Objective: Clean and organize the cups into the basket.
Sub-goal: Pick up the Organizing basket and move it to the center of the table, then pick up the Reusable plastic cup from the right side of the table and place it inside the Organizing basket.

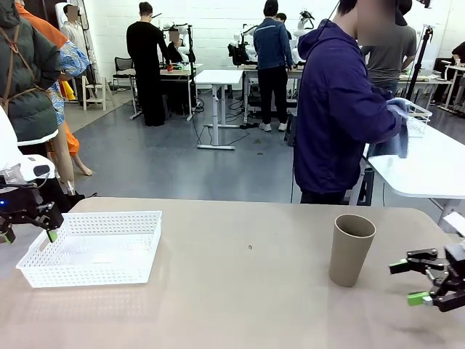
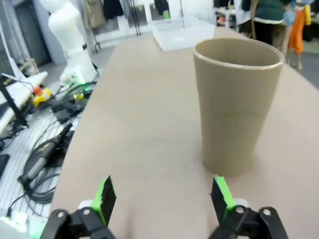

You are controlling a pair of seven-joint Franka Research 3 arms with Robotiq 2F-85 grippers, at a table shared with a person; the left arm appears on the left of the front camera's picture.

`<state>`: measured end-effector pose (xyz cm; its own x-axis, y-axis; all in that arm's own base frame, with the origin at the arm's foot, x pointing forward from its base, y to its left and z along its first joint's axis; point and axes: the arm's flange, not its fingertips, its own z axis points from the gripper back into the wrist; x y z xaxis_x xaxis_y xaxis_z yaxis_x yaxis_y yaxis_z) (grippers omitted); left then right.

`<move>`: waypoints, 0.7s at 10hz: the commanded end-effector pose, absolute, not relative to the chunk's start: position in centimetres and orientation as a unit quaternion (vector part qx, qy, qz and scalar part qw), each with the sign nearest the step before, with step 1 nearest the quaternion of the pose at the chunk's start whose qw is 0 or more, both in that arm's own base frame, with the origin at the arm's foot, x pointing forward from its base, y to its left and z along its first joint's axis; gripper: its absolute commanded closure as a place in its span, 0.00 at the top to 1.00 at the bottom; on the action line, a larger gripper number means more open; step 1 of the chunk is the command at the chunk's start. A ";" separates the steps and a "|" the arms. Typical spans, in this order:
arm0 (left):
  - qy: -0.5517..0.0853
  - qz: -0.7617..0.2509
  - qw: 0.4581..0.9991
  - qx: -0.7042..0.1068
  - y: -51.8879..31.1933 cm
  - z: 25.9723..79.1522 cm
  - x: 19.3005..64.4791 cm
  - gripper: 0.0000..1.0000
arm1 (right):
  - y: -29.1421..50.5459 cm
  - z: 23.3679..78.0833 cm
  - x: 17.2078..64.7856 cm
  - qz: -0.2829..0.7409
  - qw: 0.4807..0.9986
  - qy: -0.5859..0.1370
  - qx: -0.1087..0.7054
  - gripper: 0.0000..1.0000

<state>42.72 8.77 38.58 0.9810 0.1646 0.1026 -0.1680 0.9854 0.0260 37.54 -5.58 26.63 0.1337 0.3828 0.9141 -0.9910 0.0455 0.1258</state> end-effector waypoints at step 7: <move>-0.053 0.056 0.997 0.005 8.9 38.9 41.8 1.00 | -3.0 25.6 42.1 0.533 0.653 -0.391 0.369 1.00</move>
